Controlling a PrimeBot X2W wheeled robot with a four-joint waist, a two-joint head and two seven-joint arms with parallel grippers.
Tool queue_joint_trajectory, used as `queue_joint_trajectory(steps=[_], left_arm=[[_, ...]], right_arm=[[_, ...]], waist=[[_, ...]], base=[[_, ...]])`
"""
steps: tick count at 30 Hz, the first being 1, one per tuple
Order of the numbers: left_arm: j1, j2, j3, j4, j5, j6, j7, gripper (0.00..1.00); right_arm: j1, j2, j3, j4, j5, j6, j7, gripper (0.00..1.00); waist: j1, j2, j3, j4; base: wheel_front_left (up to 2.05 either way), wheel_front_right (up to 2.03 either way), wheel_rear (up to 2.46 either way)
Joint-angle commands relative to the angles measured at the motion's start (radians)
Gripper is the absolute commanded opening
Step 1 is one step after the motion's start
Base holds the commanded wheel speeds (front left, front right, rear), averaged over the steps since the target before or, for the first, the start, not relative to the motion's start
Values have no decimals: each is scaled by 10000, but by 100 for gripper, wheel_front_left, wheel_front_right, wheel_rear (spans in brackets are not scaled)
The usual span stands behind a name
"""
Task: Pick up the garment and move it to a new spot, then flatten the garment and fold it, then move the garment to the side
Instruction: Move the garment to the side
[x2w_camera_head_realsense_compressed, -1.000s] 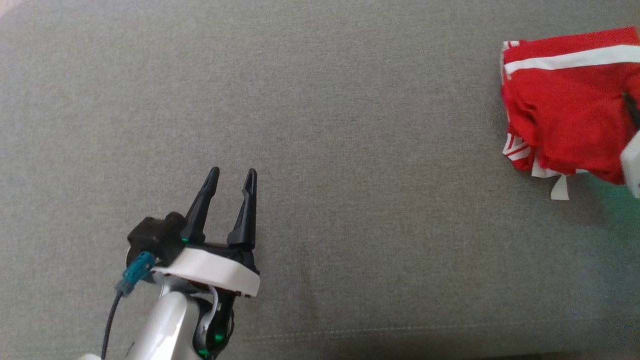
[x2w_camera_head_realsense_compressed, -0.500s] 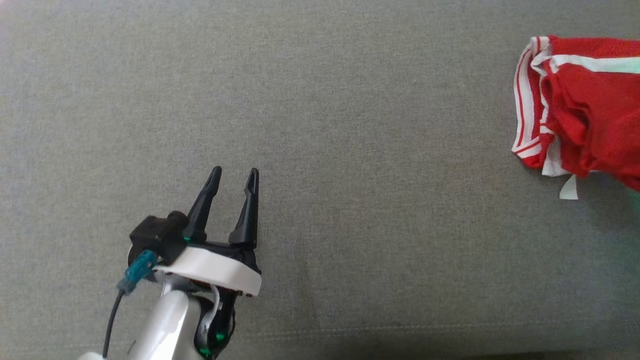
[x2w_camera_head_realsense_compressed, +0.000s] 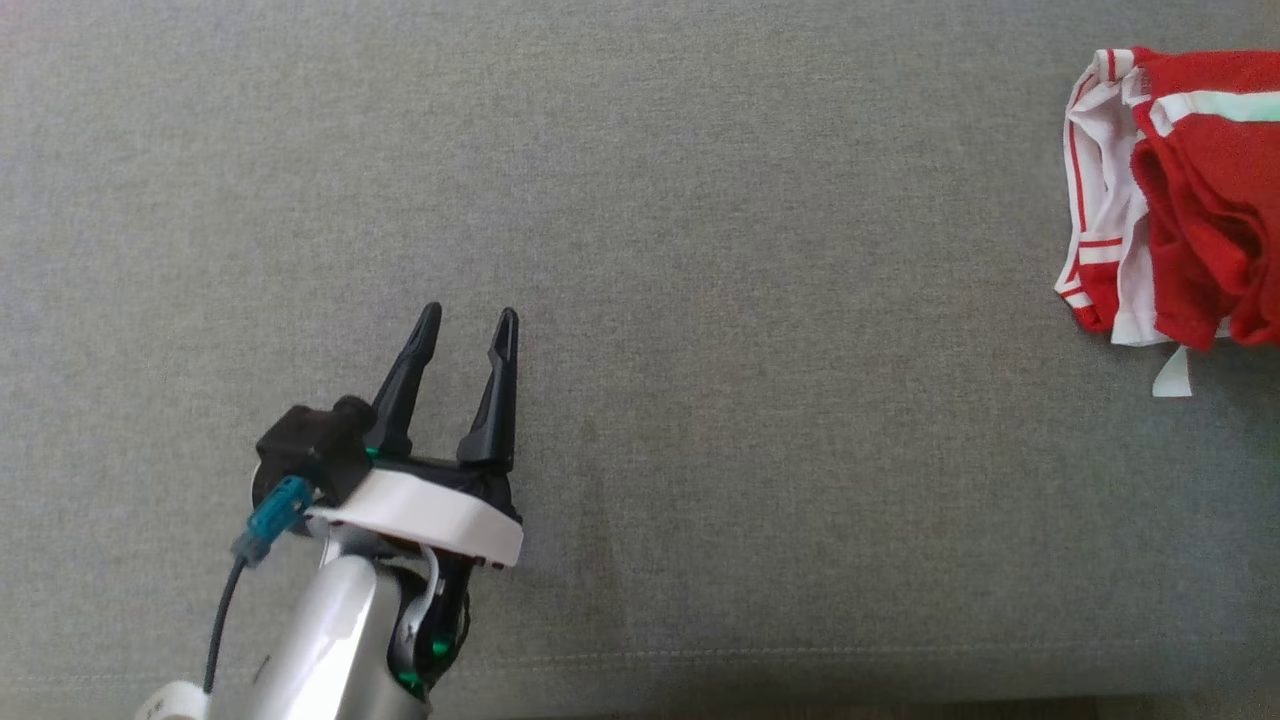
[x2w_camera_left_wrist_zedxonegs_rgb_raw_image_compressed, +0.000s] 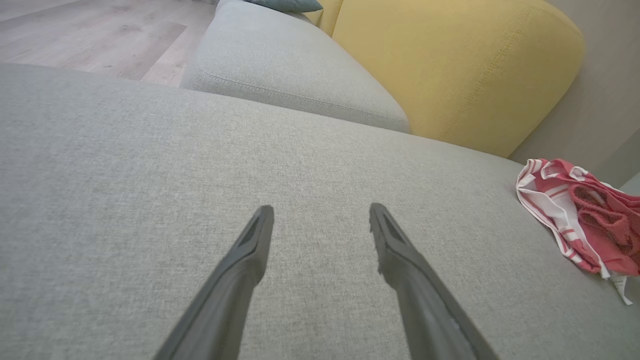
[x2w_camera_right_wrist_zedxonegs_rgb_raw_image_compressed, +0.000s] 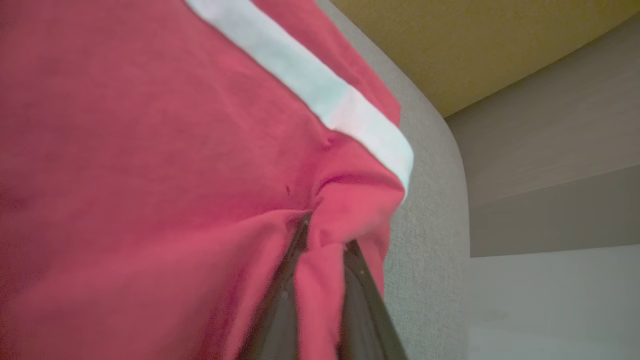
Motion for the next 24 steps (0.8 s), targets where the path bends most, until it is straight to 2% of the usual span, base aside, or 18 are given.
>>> queue_joint_trajectory(steps=[1, 2, 15, 24], left_arm=[[-382, 27, 238, -271, 88, -60, -122, 100], [-406, 27, 234, -257, 112, -62, -122, 100], [-246, 27, 407, -160, 131, -45, -122, 100], [167, 27, 726, -343, 93, -1, -122, 100]], right_arm=[[-64, -184, -58, -117, -29, 33, -143, 47], [-77, -119, -114, -86, -35, 33, -189, 100], [-372, 692, -1713, -148, -403, 33, -887, 100], [126, 2377, -2751, -1471, 335, 33, -2128, 100]], waist=[[0, 0, 5, 6], [0, 0, -1, 5], [0, 0, -744, -294], [0, 0, -1726, -607]], base=[[0, 0, 0], [0, 0, 0], [0, 0, 0], [0, 0, 0]])
